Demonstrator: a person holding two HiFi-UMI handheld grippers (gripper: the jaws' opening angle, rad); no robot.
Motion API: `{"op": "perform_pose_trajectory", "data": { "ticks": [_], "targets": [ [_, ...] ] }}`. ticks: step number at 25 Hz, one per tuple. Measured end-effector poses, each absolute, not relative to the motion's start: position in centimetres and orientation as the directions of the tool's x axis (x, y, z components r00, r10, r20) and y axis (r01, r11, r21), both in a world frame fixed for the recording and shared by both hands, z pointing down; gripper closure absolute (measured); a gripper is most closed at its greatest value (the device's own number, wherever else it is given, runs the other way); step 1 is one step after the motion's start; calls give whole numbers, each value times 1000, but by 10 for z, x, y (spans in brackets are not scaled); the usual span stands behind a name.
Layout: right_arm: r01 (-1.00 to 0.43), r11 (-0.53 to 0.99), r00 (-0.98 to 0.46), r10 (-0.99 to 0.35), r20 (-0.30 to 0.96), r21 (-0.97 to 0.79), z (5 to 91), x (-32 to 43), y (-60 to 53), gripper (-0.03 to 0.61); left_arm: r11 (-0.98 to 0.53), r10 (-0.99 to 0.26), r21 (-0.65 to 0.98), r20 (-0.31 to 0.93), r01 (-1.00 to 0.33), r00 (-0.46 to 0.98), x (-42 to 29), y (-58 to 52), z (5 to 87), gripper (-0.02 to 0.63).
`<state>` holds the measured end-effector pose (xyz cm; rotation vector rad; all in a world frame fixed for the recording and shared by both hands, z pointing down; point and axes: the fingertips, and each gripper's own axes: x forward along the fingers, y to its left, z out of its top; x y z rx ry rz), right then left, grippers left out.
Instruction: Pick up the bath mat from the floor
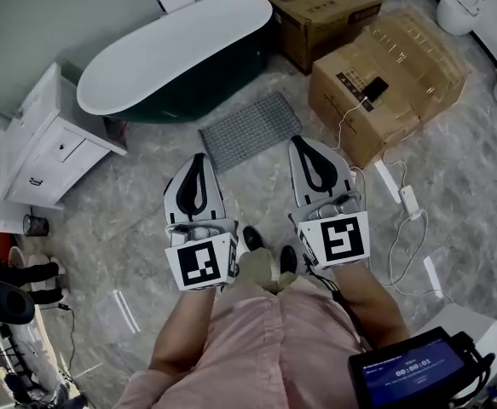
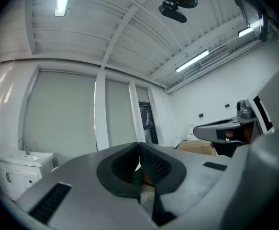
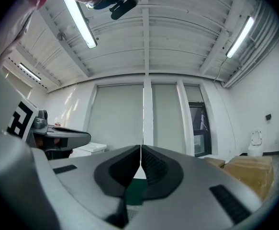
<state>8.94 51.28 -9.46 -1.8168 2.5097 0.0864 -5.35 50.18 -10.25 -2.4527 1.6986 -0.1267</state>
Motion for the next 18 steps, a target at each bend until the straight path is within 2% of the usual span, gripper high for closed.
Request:
{"op": "perform_pose_trajectory", "data": {
  "ticks": [8, 18],
  "targets": [
    [-948, 319, -319, -946, -50, 16, -83, 86, 487, 560, -339, -939, -161, -7, -927, 345, -57, 477, -88, 588],
    [-948, 318, -318, -947, -46, 16, -75, 68, 399, 560, -349, -935, -149, -15, -925, 355, -71, 388, -81, 588]
  ]
}}
